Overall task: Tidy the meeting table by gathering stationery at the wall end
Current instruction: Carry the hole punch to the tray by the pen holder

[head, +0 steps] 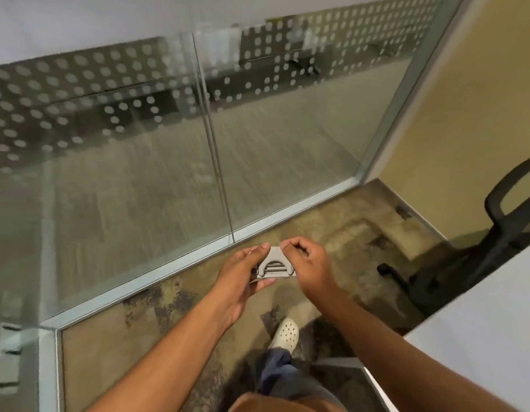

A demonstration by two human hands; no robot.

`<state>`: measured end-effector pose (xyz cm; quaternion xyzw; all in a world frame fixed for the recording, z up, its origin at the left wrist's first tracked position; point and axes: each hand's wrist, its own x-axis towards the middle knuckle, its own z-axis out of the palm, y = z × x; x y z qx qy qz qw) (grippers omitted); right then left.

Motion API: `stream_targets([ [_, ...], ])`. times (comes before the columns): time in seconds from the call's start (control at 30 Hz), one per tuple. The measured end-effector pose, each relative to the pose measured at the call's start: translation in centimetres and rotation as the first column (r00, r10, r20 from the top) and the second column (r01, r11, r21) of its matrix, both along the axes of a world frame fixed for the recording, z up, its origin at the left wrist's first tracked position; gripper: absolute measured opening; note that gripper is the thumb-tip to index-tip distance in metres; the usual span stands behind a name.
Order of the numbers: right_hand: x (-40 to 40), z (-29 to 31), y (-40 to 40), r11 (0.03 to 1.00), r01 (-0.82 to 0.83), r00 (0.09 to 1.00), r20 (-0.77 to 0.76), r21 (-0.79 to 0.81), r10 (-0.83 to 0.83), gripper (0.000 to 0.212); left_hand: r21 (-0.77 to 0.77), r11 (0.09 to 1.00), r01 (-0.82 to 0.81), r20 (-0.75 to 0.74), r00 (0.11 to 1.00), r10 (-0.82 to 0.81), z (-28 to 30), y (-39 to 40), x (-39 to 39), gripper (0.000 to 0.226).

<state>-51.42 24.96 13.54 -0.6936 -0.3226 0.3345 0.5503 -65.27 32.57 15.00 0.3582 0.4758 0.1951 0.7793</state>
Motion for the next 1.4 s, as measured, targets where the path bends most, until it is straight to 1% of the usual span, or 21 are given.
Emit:
stream_targets([
  [0.07,3.1,-0.2,1.8,0.998,0.043,0.999,-0.003,-0.036,-0.043,0.016,-0.006,1.0,0.027,-0.022,0.999,-0.027,-0.1,2.2,3.4,0.023],
  [0.1,4.8,-0.2,2.6,0.996,0.071,0.997,0.004,-0.054,-0.071,0.017,-0.002,0.999,0.049,-0.03,0.998,-0.049,-0.1,3.3,5.3,0.019],
  [0.23,11.9,0.2,4.8,0.985,0.167,0.986,-0.017,-0.048,-0.168,0.015,0.013,0.991,0.133,-0.053,0.99,-0.132,0.4,6.9,13.4,0.025],
  [0.37,18.8,1.3,5.8,0.973,0.23,0.973,-0.018,-0.025,-0.231,0.018,0.033,0.977,0.212,-0.055,0.976,-0.21,1.1,9.2,21.2,0.037],
  [0.47,23.3,2.0,5.9,0.955,0.296,0.955,-0.014,-0.001,-0.296,0.021,0.044,0.955,0.294,-0.047,0.955,-0.292,1.7,10.3,26.4,0.036],
  [0.57,27.1,2.1,5.7,0.931,0.364,0.931,0.013,0.001,-0.364,0.018,0.054,0.924,0.379,-0.051,0.925,-0.376,2.2,11.0,31.2,0.03],
  [0.67,30.7,1.9,5.5,0.899,0.437,0.899,0.007,-0.004,-0.437,0.014,0.07,0.885,0.461,-0.074,0.887,-0.456,2.2,11.9,35.9,0.029],
  [0.77,34.2,1.7,5.4,0.863,0.506,0.863,0.011,-0.005,-0.506,0.014,0.065,0.844,0.532,-0.088,0.846,-0.526,2.0,12.8,40.6,0.036],
  [0.87,37.9,1.3,6.2,0.823,0.568,0.823,0.013,-0.017,-0.568,0.015,0.058,0.808,0.586,-0.06,0.81,-0.583,1.7,14.1,45.3,0.045],
  [1.0,43.7,1.1,9.0,0.793,0.608,0.794,0.022,-0.038,-0.608,0.016,0.048,0.776,0.629,-0.032,0.777,-0.628,1.1,17.3,51.9,0.032],
  [1.07,46.7,1.5,10.8,0.78,0.624,0.782,0.029,-0.051,-0.623,0.015,0.054,0.753,0.656,-0.02,0.754,-0.656,0.9,19.4,55.5,0.031],
  [1.17,51.0,2.3,12.9,0.747,0.657,0.751,0.01,-0.097,-0.66,0.016,0.06,0.685,0.726,-0.039,0.688,-0.725,1.2,22.1,61.0,0.031],
  [1.23,53.7,3.2,14.1,0.724,0.684,0.728,0.026,-0.095,-0.685,0.018,0.068,0.649,0.757,-0.03,0.652,-0.758,1.4,23.5,64.8,0.032],
  [1.33,57.7,4.2,14.7,0.651,0.751,0.658,0.043,-0.109,-0.752,0.016,0.076,0.589,0.805,-0.025,0.592,-0.806,1.9,24.3,70.8,0.037],
  [1.4,59.8,4.7,14.4,0.593,0.796,0.601,0.042,-0.121,-0.798,0.015,0.067,0.534,0.843,-0.018,0.536,-0.844,2.3,23.7,74.2,0.038],
])
